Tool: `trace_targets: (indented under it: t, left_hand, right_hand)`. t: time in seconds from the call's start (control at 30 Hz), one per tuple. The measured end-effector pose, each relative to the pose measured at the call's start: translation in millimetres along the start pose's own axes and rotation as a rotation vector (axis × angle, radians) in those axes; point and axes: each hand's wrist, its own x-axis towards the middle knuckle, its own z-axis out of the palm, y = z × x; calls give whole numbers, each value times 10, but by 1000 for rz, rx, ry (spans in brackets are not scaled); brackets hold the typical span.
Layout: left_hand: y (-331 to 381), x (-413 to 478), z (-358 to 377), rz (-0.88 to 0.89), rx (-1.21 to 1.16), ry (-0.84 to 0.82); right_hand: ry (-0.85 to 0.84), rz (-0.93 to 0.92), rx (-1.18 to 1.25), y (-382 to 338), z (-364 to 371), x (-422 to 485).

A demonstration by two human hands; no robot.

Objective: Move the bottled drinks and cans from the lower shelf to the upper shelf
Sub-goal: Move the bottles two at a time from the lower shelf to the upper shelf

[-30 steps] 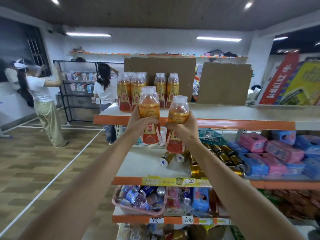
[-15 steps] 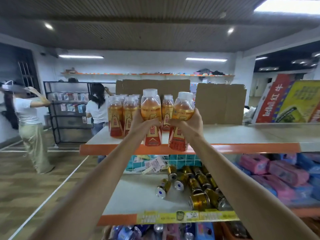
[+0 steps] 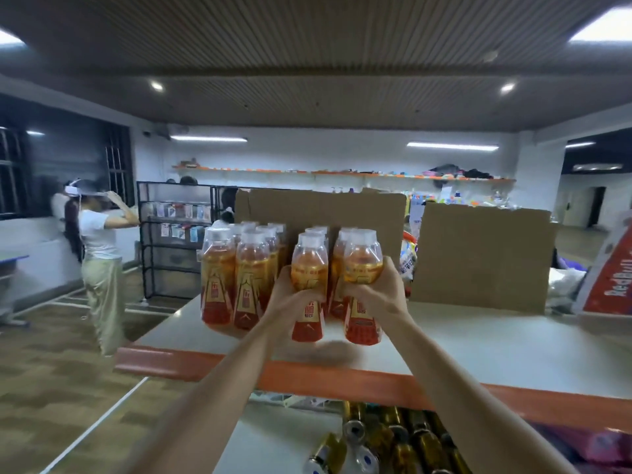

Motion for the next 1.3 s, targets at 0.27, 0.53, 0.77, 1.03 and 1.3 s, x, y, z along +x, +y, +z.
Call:
trace_targets:
  t: [0.27,0.53,0.77,1.03,1.3]
  left_hand:
    - [-246,442,-105,74,19,29]
    - [-470,592,-156,77,49,7]
    - [-509,537,-119,17,78,75]
    - [-580,476,-80,2,188,36]
    - [-614,509,-35,25,226,3]
  right_hand:
    - [-66,-24,61,357,302,292]
    - [29,-119,69,506,398,270]
    - [20,-162,68,516,390,237]
    - [54,-140,-129,500,361,173]
    - [57,-100,-195,555,363,181]
